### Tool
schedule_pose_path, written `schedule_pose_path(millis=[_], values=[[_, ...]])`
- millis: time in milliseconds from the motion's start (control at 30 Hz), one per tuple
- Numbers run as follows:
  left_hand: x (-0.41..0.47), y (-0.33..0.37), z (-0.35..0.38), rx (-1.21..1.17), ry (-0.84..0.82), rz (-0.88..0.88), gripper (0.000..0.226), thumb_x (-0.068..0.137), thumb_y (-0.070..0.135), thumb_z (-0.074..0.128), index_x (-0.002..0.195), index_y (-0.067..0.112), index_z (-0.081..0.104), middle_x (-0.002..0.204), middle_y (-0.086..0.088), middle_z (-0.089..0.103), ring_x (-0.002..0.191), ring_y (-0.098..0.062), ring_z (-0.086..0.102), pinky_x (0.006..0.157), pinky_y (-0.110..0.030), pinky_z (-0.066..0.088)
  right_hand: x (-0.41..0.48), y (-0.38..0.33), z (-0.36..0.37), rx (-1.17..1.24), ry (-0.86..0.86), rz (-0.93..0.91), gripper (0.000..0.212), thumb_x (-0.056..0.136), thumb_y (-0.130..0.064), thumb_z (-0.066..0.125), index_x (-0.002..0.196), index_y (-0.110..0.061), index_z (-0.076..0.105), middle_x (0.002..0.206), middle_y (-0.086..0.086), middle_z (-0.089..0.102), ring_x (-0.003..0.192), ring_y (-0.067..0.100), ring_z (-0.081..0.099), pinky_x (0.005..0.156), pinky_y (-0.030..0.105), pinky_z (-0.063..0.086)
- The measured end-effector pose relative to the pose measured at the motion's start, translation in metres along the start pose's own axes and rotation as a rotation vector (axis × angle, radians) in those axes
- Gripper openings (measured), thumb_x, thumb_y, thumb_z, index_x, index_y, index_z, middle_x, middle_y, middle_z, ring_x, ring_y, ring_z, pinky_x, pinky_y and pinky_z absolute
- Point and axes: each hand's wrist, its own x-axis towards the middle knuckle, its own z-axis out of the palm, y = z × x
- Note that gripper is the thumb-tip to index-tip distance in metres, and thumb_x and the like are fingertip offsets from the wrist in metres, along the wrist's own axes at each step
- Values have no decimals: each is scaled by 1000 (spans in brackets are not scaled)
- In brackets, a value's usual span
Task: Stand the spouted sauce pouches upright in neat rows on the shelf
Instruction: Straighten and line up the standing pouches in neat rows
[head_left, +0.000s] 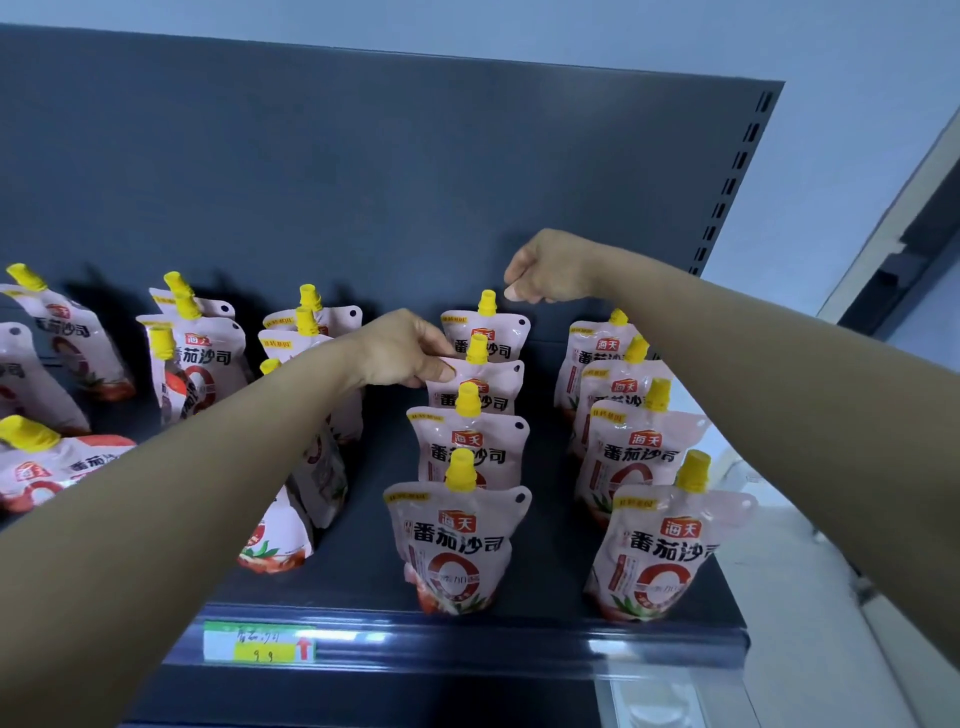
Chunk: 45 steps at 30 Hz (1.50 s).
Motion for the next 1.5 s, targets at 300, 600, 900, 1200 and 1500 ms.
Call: schedule_pose_path(millis=[300, 600, 900, 1200, 1500], values=[[-13, 7, -7, 60, 147, 108, 25, 81, 3, 68, 106, 2, 67, 82, -2, 65, 77, -11, 59, 76, -17, 48, -26, -2, -13, 103, 117, -8, 30, 90, -21, 61, 117, -9, 64, 104, 17, 70, 88, 20, 61, 87, 30, 48], [-35, 23, -12, 58, 256, 194, 22, 84, 2, 64, 106, 3, 67, 92, -5, 64, 85, -11, 57, 63, 0, 39, -48, -18, -10, 21, 166, -36, 29, 91, -22, 59, 118, -11, 64, 116, 5, 65, 107, 19, 59, 91, 28, 42], [-63, 29, -29, 108, 310, 242, 18, 84, 5, 65, 101, 7, 69, 95, -6, 67, 71, -1, 57, 57, 4, 40, -51, -52, -15, -37, 152, -151, 26, 89, -22, 61, 112, -12, 68, 107, 8, 70, 101, 19, 62, 91, 30, 46], [-120, 3, -83, 149, 440, 104, 17, 82, 7, 68, 98, 8, 70, 90, -7, 68, 79, -13, 58, 76, -16, 45, -35, -114, 14, -28, -28, -323, 25, 88, -20, 63, 109, -7, 68, 85, 8, 66, 79, 16, 57, 60, 16, 40], [-164, -50, -113, 163, 259, 21, 33, 77, 33, 72, 105, 17, 70, 107, 4, 69, 102, -8, 60, 91, -17, 42, -17, -168, 61, -66, -325, -232, 34, 86, -31, 66, 112, -9, 67, 105, 3, 68, 98, 17, 67, 89, 32, 55]])
